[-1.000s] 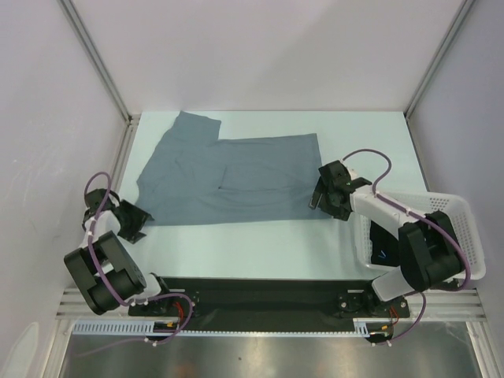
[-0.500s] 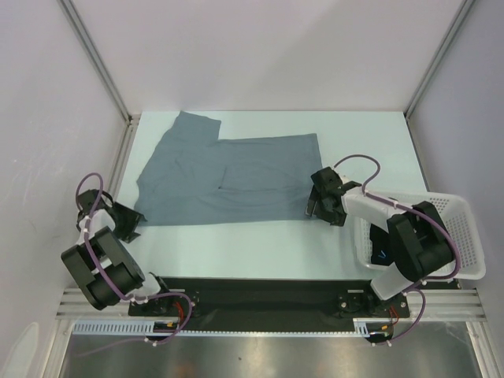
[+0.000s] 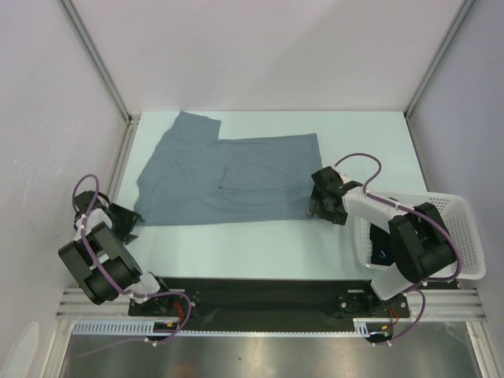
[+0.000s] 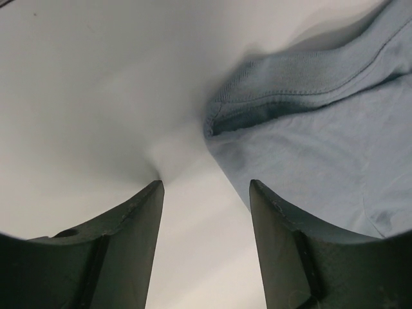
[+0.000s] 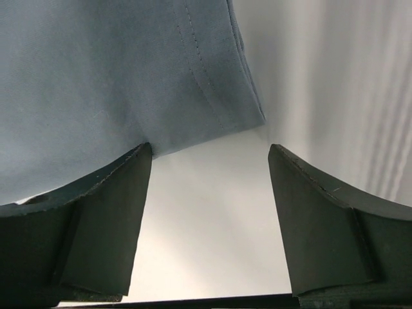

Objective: Fold and stack the t-shirts
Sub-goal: Fold the tshirt

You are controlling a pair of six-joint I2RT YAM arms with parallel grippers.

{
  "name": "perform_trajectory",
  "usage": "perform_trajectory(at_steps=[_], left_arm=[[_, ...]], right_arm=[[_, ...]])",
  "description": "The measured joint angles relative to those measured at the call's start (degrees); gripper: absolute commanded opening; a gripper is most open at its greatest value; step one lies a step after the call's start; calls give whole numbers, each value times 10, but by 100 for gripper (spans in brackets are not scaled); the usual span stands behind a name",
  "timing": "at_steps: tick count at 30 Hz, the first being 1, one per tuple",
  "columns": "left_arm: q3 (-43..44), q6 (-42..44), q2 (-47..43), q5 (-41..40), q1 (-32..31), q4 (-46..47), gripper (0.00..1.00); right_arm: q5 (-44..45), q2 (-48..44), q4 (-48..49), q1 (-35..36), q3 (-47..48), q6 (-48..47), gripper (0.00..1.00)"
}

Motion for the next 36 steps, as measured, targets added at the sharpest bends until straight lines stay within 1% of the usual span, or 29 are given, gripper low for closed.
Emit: perform_trajectory(at_steps=[7, 13, 14, 17, 18, 19, 20, 22, 23, 26, 29, 30, 31, 33, 36], left_arm=[[13, -1, 26, 3, 3, 17, 60], [19, -5, 38, 7, 8, 27, 54], [19, -7, 39, 8, 10, 28, 51], [19, -12, 45, 12, 15, 32, 43], [20, -13, 47, 12, 16, 34, 42], [20, -16, 50, 13, 16, 36, 37], [21, -17, 54, 15, 16, 38, 34], [24, -20, 61, 17, 16, 41, 29], [26, -21, 64, 17, 16, 41, 27], [28, -20, 69, 17, 17, 42, 25], [30, -21, 71, 17, 17, 41, 22], [30, -21, 71, 17, 17, 41, 20], [30, -22, 72, 17, 17, 42, 16], [29, -23, 74, 17, 18, 42, 14], [31, -26, 77, 21, 19, 43, 3]], right_arm=[[1, -24, -3, -14, 0, -10, 77], [0, -25, -6, -31, 0, -17, 76], [-1, -23, -5, -33, 1, -18, 67], [-2, -11, -2, -37, 3, -20, 57], [-2, -5, -2, -38, 3, -21, 57], [-2, -1, -2, -39, 3, -21, 56], [-2, 3, -2, -40, 3, -21, 55], [-1, 8, -1, -40, 3, -21, 50], [-1, 9, 0, -40, 3, -22, 45], [5, 12, 2, -40, 3, -30, 38], [16, 21, 4, -38, 3, -38, 37], [19, 22, 5, -37, 4, -42, 35], [19, 23, 5, -36, 4, -43, 34], [18, 24, 7, -36, 5, -45, 30], [16, 25, 12, -34, 5, -46, 24]])
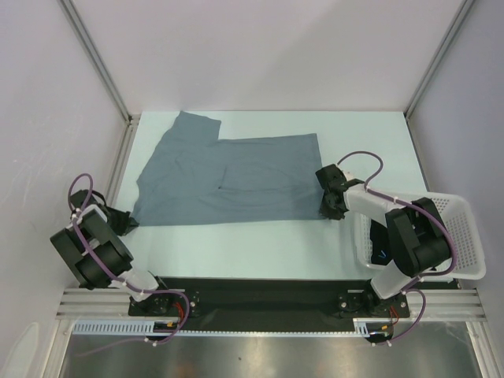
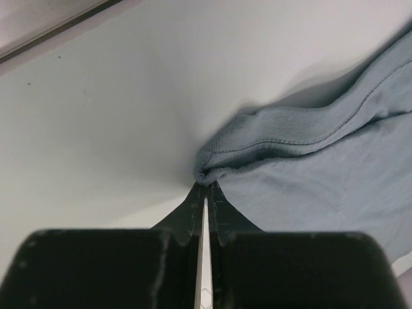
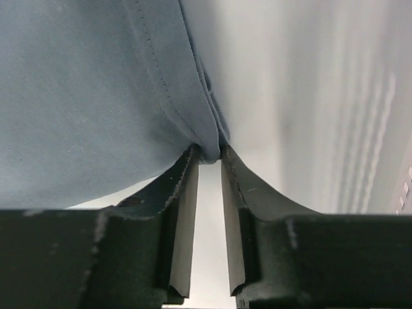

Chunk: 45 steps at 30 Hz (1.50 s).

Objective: Fold and stack the t-shirts
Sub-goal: Fold the tshirt

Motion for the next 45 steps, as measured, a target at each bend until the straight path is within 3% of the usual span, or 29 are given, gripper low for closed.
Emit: perform_trajectory(at_steps=[1, 3, 5, 23, 24, 25, 27, 28, 29, 31, 35, 40, 45], left_arm=[[1, 0, 1, 1, 0, 0, 0], [3, 1, 3, 2, 0, -2, 0], [6, 2, 5, 2, 0, -5, 0], [-7, 26, -49, -69, 9, -80, 0], [-9, 26, -49, -70, 9, -82, 1], [-12, 26, -50, -71, 9, -85, 10], [-19, 30, -61, -74, 10, -87, 28], [-23, 33, -70, -77, 10, -89, 43], [-26, 37, -86, -85, 10, -93, 46], [-28, 38, -119, -98, 12, -103, 57], [-14, 34, -137, -111, 14, -111, 64], [3, 31, -137, -112, 11, -122, 64], [24, 31, -136, -67, -43, -98, 55]], right_arm=[[-2, 0, 2, 0, 0, -1, 23], [-5, 0, 5, 0, -2, -2, 7], [-8, 0, 10, 1, -2, -5, 0], [-10, -83, -19, 19, -74, 15, 0], [-11, -88, -26, 19, -76, 14, 0], [-14, -91, -36, 20, -76, 13, 0], [-21, -96, -50, 19, -76, 9, 18], [-25, -99, -56, 19, -76, 4, 28], [-30, -103, -62, 19, -76, -3, 41], [-39, -111, -79, 19, -70, -20, 56], [-57, -113, -98, 18, -33, -46, 75], [-61, -78, -116, 2, 82, -89, 84], [-76, 0, -106, -44, 198, -120, 82]])
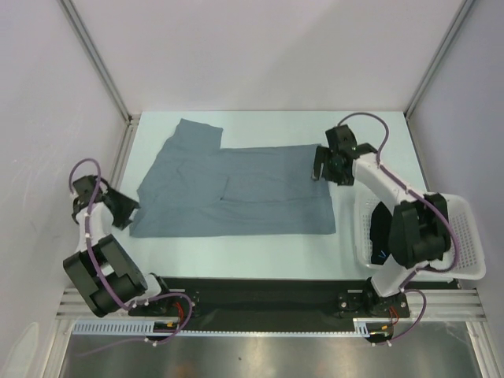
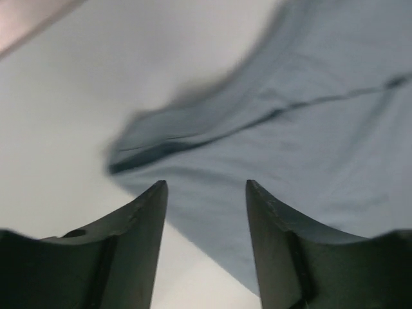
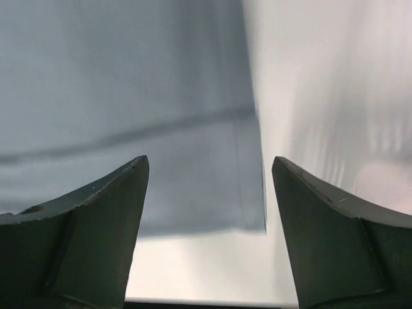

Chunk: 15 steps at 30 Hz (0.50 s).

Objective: Fold and stack the t-shirts
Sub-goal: Fold the tshirt

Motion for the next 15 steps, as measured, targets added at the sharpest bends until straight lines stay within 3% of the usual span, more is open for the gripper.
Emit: perform_trajectory(at_steps=[2, 8, 13, 15], left_arm=[[14, -2, 8, 33, -47, 31, 49], [56, -7, 76, 121, -171, 202, 48], [179, 8, 231, 158, -192, 301, 49], [251, 24, 303, 163, -192, 310, 45]], right_arm=[[-5, 52, 3, -16, 62, -7, 77], [-39, 210, 11, -49, 259, -23, 62], [-94, 320, 25, -70, 403, -47, 62], [-116, 358, 27, -78, 447, -51, 62]])
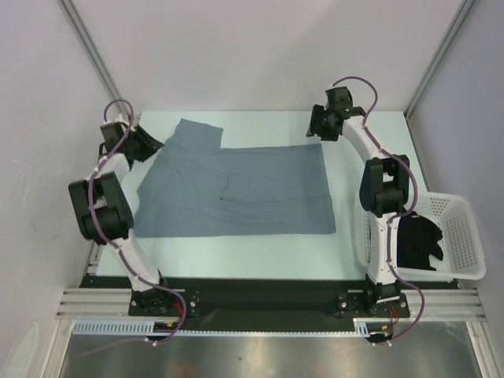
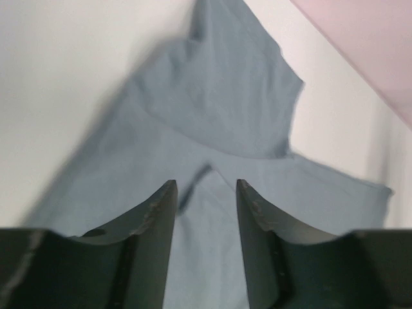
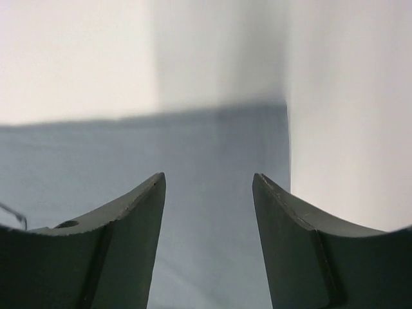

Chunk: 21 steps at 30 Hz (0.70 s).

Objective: Fold and stack the t-shirts
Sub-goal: Fold the tshirt

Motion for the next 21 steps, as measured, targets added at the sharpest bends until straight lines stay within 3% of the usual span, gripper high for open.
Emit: perform_trajectory(at_steps=[4, 8, 21], left_arm=[[161, 48, 127, -11, 0, -36, 43], [270, 89, 200, -30, 1, -98, 47], [346, 91, 290, -33, 2, -222, 47]], right_arm=[[-36, 77, -6, -16, 84, -12, 63], [-52, 123, -10, -31, 126, -15, 63], [-99, 149, -12, -57, 127, -11, 60]])
